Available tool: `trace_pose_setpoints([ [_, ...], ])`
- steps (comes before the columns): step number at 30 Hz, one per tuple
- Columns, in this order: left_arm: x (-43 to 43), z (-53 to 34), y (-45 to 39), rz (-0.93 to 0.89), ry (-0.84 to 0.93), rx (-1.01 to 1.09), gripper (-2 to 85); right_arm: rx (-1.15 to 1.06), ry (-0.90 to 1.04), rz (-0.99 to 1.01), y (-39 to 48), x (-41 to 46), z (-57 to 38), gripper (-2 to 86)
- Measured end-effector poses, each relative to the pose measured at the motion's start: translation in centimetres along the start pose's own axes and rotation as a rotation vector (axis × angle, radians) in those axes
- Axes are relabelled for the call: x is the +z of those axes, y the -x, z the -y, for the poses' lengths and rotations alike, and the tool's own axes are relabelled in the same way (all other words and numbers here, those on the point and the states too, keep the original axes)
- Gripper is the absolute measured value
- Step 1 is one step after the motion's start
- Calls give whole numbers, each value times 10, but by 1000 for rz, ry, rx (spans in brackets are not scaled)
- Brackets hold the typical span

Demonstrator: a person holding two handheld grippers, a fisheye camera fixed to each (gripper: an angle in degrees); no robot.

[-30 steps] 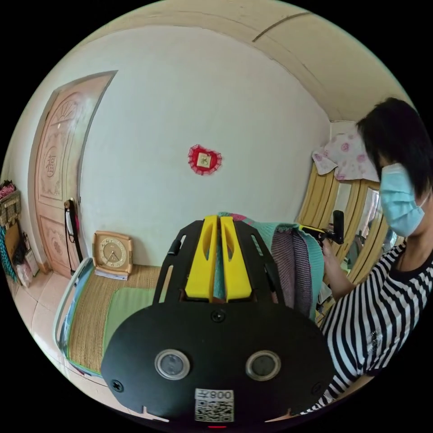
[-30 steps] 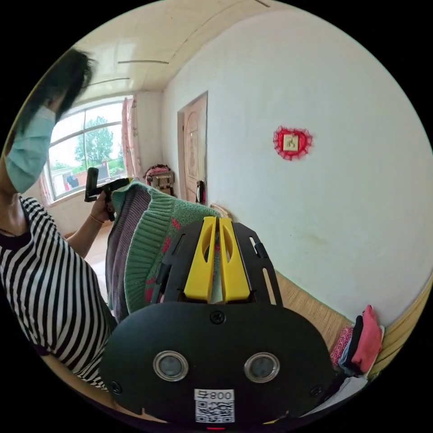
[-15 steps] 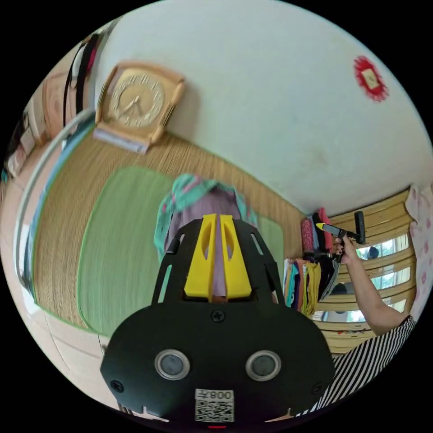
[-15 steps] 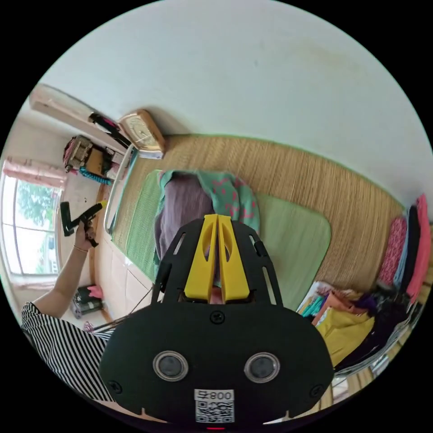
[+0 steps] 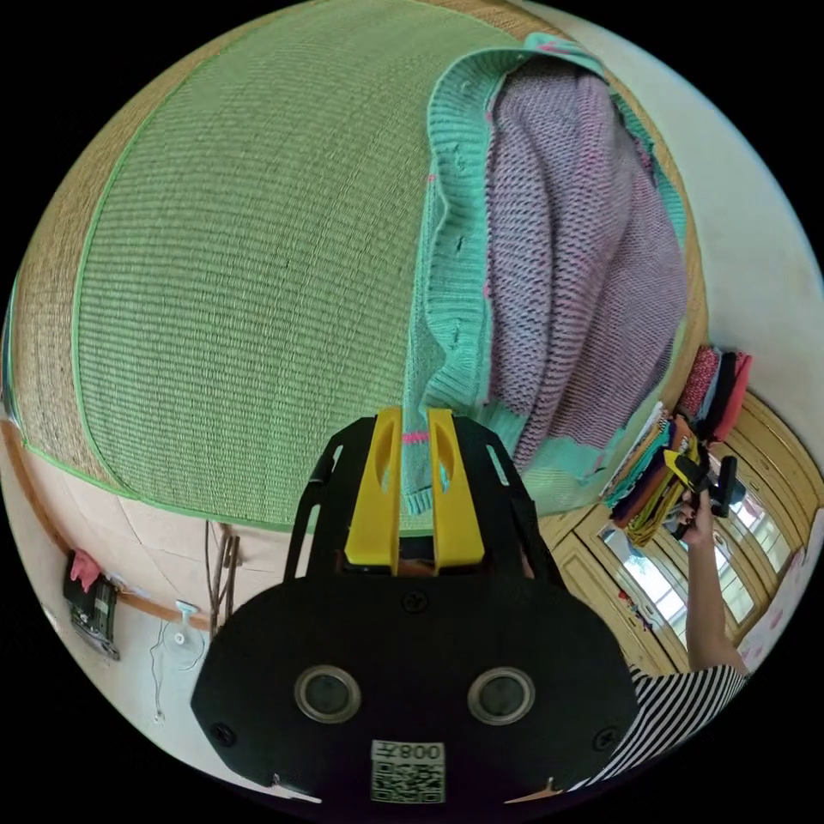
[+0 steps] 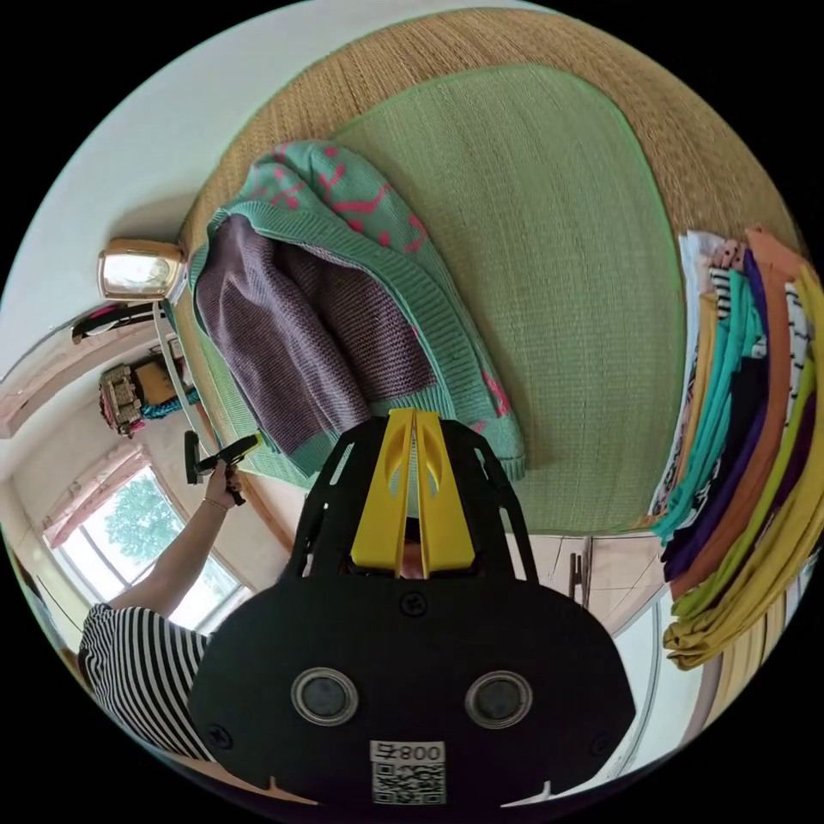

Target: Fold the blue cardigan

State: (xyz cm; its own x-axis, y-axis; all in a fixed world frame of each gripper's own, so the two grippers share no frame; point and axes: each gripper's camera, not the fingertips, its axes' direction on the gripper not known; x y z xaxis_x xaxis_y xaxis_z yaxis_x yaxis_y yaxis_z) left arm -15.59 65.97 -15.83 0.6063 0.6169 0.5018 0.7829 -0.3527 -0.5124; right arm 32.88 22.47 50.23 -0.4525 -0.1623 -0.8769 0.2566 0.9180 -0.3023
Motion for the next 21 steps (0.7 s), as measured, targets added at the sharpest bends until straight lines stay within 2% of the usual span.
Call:
trace_pose_setpoints([
  [4, 19, 39, 3, 70, 58, -43, 43, 23, 26, 71, -27, 24, 35, -5],
  [14, 29, 98, 0, -57, 33, -55, 37, -24, 39, 123, -53, 47, 107, -5],
  [21, 41, 133, -12, -10, 36, -31, 16, -28, 47, 144, -67, 59, 140, -5],
])
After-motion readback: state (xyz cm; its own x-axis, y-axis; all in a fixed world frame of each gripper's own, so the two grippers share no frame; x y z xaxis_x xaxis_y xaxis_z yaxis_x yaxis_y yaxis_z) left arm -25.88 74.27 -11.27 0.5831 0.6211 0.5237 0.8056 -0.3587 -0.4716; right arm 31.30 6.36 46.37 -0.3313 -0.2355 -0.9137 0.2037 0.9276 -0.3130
